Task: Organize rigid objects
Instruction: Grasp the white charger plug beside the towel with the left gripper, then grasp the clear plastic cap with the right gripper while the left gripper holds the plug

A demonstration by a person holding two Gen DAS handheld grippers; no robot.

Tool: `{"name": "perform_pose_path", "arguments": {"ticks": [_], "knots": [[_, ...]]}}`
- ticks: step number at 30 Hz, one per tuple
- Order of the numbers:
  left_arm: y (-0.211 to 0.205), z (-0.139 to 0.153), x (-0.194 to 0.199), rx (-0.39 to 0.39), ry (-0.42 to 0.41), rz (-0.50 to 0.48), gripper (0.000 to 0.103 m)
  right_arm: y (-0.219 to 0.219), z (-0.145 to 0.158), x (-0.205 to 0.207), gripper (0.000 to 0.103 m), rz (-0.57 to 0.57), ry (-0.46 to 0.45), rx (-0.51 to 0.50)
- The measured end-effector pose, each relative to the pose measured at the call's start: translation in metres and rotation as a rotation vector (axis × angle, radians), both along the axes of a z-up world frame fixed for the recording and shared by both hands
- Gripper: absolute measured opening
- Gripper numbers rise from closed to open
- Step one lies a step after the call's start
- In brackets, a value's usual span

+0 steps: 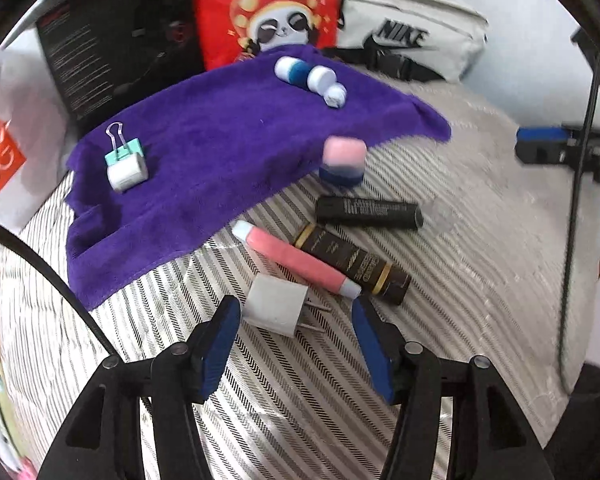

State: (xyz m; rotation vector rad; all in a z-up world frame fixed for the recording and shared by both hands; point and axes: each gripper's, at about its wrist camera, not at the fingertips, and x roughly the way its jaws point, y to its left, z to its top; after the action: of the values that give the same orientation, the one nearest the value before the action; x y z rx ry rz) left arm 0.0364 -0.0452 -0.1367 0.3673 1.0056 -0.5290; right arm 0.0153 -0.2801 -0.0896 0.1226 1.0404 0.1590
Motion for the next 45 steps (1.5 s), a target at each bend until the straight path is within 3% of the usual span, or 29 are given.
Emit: {"name": "perform_pose_path", "arguments": {"ticks": [5,8,11,24,34,41,45], "knots": [[-0.006,-0.010,0.004,0.094,-0.048,-0.030,0.057,-0.004,-0.004,0.000,0.059,-0.013,0.015,-0.002],[-0.006,-0.010,0.005,0.091,-0.065,-0.044,0.057,-0.001,-0.006,0.002,0.059,-0.005,0.019,-0.008],[-0.005,-0.010,0.003,0.073,-0.059,-0.064,0.045,0.002,-0.009,0.003,0.059,0.005,0.028,-0.007],[0.002,-0.013,0.009,-0.012,-0.043,0.082,0.044,0.025,-0.024,0.008,0.059,0.074,0.061,0.013],[0.038,-0.012,0.013,0.016,-0.021,0.260,0.044,0.069,-0.041,0.018,0.059,0.178,0.058,0.036],[0.051,-0.012,0.012,-0.075,0.023,0.312,0.044,0.079,-0.055,0.024,0.055,0.193,0.055,0.005],[0.051,-0.013,0.012,-0.089,0.025,0.328,0.044,0.084,-0.060,0.025,0.052,0.202,0.029,-0.024]]}}
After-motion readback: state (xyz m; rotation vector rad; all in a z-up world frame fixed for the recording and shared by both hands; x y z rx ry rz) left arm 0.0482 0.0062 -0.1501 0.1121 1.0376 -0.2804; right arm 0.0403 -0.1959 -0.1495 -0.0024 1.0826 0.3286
